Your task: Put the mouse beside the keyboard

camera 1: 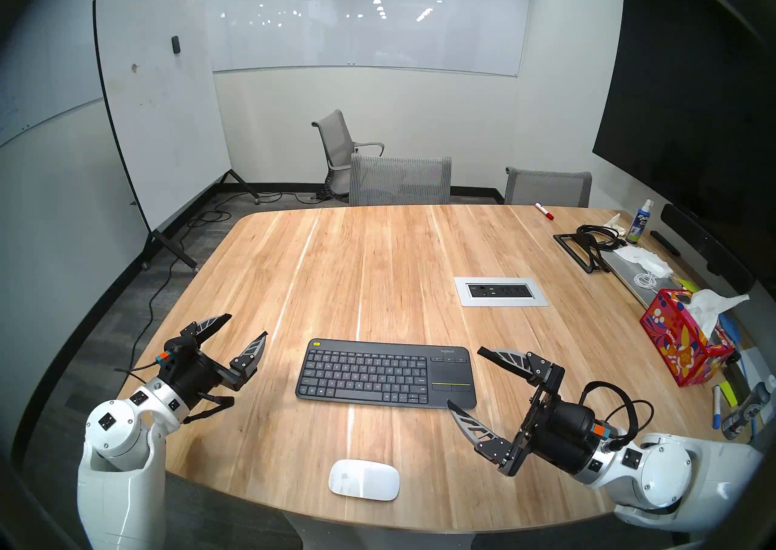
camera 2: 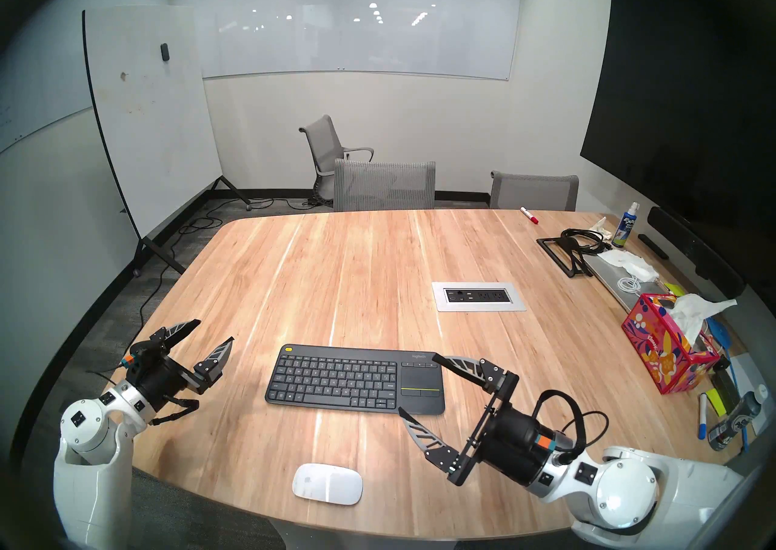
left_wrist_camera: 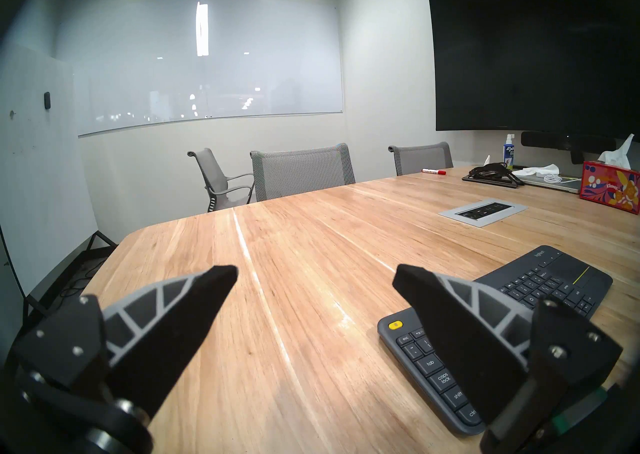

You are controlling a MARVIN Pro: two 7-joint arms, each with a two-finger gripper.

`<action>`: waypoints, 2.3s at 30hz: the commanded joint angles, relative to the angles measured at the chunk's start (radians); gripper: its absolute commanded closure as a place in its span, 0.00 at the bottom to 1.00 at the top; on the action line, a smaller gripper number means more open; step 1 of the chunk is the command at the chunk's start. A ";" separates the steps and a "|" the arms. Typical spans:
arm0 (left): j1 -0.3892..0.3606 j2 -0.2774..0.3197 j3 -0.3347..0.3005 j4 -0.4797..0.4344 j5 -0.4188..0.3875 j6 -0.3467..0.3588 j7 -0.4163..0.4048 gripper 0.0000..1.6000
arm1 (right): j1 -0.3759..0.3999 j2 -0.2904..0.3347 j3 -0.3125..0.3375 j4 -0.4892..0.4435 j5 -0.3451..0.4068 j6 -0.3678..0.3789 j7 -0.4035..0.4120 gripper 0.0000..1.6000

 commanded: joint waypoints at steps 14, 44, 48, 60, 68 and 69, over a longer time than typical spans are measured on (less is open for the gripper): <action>-0.001 -0.002 0.001 -0.015 0.003 -0.004 0.002 0.00 | 0.050 0.033 -0.049 0.054 0.021 -0.023 0.134 0.00; -0.001 -0.003 0.000 -0.015 0.003 -0.004 0.001 0.00 | 0.383 -0.260 -0.279 0.096 -0.061 0.239 0.402 0.00; -0.001 -0.003 0.000 -0.015 0.003 -0.004 0.000 0.00 | 0.419 -0.290 -0.312 0.103 -0.077 0.261 0.416 0.00; -0.001 -0.003 0.000 -0.015 0.004 -0.004 0.001 0.00 | 0.465 -0.329 -0.362 0.101 -0.116 0.329 0.447 0.00; -0.001 -0.004 0.000 -0.015 0.004 -0.004 0.001 0.00 | 0.480 -0.348 -0.391 0.100 -0.140 0.386 0.463 0.00; -0.001 -0.004 0.000 -0.015 0.004 -0.004 0.001 0.00 | 0.486 -0.358 -0.401 0.098 -0.140 0.415 0.468 0.00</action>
